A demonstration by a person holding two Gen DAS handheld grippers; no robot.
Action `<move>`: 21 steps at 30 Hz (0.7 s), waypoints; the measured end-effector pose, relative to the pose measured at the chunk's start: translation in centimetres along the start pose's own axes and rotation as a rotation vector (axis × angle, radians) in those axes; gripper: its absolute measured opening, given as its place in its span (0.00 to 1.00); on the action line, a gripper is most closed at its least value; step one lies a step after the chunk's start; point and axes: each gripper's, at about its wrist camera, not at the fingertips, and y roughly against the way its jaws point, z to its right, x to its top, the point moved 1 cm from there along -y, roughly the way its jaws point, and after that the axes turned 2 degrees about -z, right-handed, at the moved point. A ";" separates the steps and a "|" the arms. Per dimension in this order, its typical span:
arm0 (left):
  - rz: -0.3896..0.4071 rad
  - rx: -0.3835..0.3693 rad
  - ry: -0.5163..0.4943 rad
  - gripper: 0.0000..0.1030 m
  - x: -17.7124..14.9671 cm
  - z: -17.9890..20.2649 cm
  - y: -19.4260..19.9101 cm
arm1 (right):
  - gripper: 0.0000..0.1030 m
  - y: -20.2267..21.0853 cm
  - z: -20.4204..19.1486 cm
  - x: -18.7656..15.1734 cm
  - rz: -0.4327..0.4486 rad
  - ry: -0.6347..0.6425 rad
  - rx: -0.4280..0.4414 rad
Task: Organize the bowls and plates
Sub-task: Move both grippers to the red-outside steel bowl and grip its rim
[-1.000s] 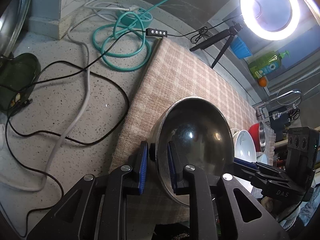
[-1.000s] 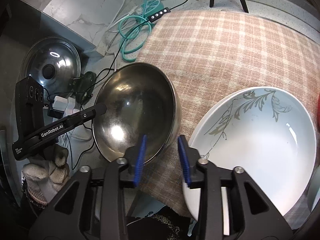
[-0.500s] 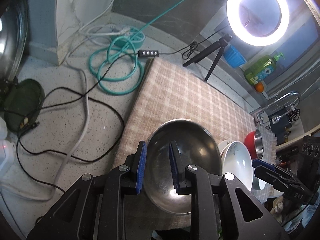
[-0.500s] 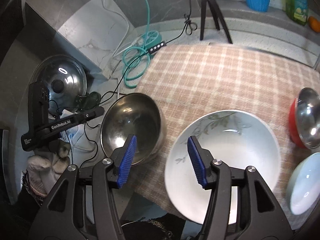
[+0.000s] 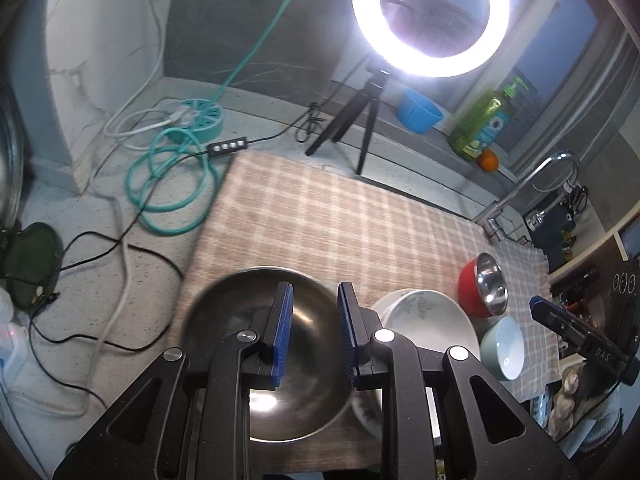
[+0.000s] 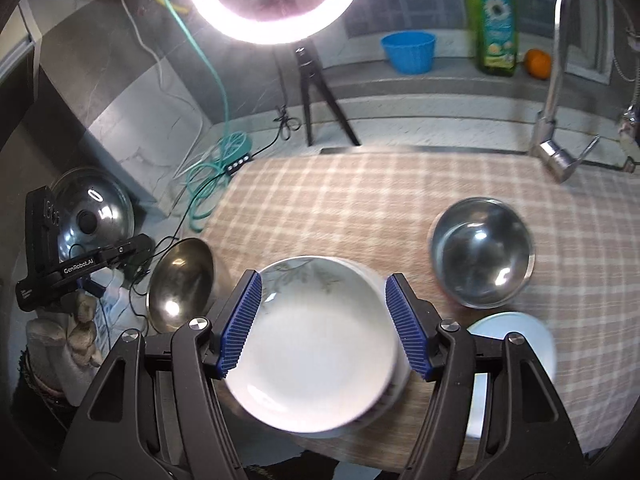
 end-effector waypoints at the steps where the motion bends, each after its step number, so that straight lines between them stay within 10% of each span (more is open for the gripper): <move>1: -0.004 -0.007 -0.009 0.20 0.0 0.7 -0.3 | 0.65 0.6 1.0 0.0 0.006 -0.009 -0.009; 13: -0.079 -0.115 -0.154 0.20 -0.7 10.9 -5.4 | 0.64 2.3 11.1 -1.1 -0.022 -0.151 -0.132; 21: -0.168 -0.200 -0.184 0.20 -0.3 16.2 -10.4 | 0.44 1.4 16.2 -1.1 -0.028 -0.282 -0.084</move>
